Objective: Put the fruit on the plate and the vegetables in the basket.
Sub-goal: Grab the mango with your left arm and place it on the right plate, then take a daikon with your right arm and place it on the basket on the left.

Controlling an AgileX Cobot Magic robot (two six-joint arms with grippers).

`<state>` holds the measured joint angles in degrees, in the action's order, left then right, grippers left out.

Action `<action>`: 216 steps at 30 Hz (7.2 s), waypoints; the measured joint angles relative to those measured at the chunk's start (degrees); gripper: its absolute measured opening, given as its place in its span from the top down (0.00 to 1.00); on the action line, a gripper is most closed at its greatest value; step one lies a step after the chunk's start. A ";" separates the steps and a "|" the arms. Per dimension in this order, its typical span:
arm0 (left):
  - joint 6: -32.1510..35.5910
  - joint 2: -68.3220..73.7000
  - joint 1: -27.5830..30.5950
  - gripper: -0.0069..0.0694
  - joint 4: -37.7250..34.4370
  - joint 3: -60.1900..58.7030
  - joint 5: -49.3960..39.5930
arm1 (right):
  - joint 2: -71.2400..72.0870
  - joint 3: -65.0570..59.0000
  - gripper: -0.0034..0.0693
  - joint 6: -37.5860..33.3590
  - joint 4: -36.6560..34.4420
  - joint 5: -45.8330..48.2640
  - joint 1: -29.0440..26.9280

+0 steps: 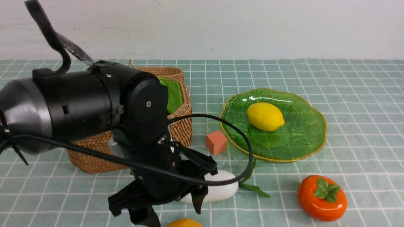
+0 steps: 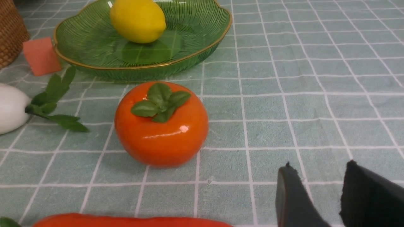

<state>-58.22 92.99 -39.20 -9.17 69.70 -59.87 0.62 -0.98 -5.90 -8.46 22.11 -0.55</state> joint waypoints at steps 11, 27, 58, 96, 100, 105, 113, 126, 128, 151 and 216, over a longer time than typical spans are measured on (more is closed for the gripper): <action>-2.11 8.06 0.00 0.08 -5.10 0.00 -1.77 | 0.00 0.00 0.62 0.00 0.00 0.00 0.00; 1.86 13.15 0.00 0.26 -7.05 0.47 3.08 | 0.00 0.00 0.62 0.00 0.00 0.00 0.00; 7.44 35.07 0.00 0.25 6.79 51.10 12.67 | 0.00 0.00 0.62 0.00 0.00 0.00 0.00; 32.22 -18.52 0.00 0.93 15.99 23.31 -10.81 | 0.00 0.00 0.62 0.02 0.00 0.00 0.00; 31.49 -28.04 0.00 0.93 16.49 12.08 -10.73 | 0.00 0.00 0.62 0.02 0.00 0.00 0.00; 29.75 -37.93 0.00 0.93 16.51 1.30 -9.02 | 0.00 0.00 0.62 0.02 0.00 0.00 0.00; 29.52 -42.45 0.00 0.93 17.16 -1.57 -10.84 | 0.00 0.00 0.62 0.02 0.00 0.00 0.00; 18.51 -48.25 0.16 0.93 34.15 -4.63 -3.55 | 0.00 0.00 0.62 0.02 0.00 0.00 0.00; 20.04 -51.40 1.11 0.93 34.08 -7.38 -0.74 | 0.00 0.00 0.62 0.02 0.00 0.00 0.00; 45.44 -93.52 36.92 0.92 14.09 -67.73 34.36 | 0.00 0.00 0.62 0.02 0.00 0.00 0.00; 46.28 -93.52 37.33 0.84 16.30 -70.86 34.55 | -14.54 27.81 0.62 17.45 -1.11 -16.58 0.00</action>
<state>-11.94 -0.53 -1.87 7.13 -1.16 -25.32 -13.92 26.83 11.54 -9.57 5.53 -0.55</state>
